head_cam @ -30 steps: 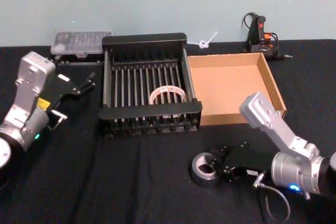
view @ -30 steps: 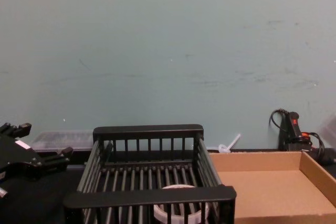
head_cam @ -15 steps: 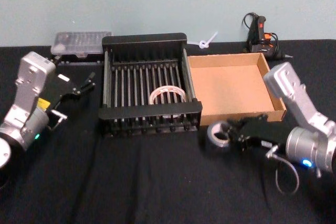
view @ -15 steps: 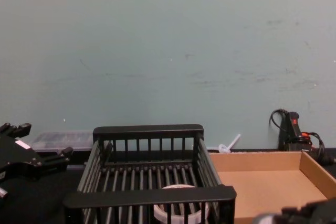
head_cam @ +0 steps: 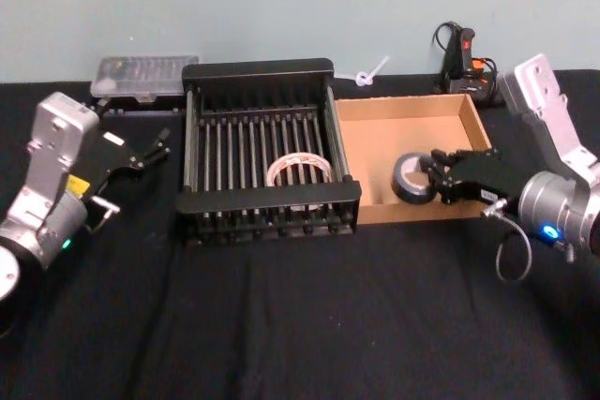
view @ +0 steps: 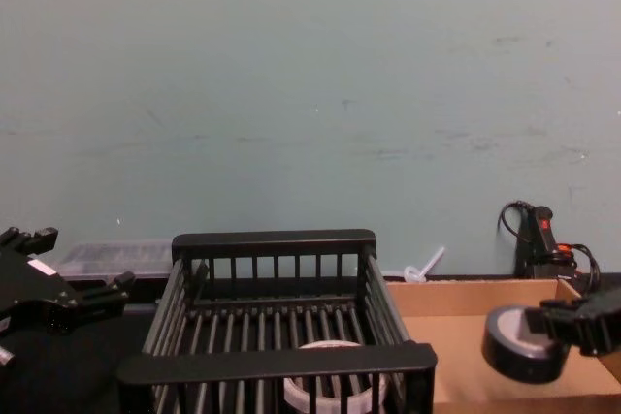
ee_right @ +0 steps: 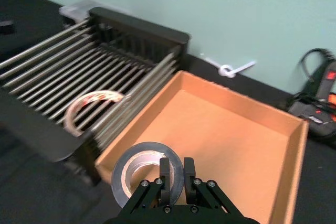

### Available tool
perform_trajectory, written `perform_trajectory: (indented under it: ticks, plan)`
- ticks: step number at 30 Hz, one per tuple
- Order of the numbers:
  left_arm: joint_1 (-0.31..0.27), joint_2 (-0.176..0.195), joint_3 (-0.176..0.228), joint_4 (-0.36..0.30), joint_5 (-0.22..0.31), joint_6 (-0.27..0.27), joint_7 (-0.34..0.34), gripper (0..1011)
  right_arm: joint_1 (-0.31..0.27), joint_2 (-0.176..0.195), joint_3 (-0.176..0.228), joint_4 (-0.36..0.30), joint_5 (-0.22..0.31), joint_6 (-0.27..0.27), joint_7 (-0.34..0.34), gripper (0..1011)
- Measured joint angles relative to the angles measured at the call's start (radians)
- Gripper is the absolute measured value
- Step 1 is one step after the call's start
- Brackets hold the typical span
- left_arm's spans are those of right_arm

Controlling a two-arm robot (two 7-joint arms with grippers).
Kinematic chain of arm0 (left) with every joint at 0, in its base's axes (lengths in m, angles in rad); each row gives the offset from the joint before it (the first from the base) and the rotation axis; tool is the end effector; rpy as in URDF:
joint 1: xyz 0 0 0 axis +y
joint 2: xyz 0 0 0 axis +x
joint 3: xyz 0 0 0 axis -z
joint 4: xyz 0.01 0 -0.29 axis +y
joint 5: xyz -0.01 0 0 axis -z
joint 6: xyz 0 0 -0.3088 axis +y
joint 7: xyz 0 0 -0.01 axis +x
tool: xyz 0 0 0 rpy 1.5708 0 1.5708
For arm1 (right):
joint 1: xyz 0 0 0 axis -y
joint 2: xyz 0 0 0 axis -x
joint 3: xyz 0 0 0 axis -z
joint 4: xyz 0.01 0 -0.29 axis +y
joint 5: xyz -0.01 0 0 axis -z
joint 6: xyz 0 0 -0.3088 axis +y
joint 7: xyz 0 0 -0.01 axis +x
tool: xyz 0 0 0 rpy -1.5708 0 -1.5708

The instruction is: Pick up the white tape and place it into the black box , Pick up the silver tape and place it into the brown box.

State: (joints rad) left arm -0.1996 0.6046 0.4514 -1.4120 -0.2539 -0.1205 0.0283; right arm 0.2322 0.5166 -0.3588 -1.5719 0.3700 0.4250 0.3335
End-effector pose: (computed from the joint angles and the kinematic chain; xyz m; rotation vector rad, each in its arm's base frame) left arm 0.3581 0.0826 -0.3023 0.3044 -0.2851 1.2480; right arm 0.3723 -0.0486 -0.2423 -0.4119 0.1444 -0.9568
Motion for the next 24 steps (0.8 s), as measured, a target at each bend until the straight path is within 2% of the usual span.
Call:
perform_trajectory:
  ticks: [9, 14, 24]
  plan:
    - [0.0, 0.0, 0.0, 0.0, 0.0, 0.0, 0.0, 1001, 0.057, -0.059, 0.015, 0.09, -0.025, 0.0, -0.029, 158]
    - [0.0, 0.0, 0.0, 0.0, 0.0, 0.0, 0.0, 1001, 0.074, -0.079, 0.022, 0.122, -0.036, 0.0, -0.032, 158]
    - [0.0, 0.0, 0.0, 0.0, 0.0, 0.0, 0.0, 1001, 0.076, -0.082, 0.023, 0.127, -0.038, 0.0, -0.032, 158]
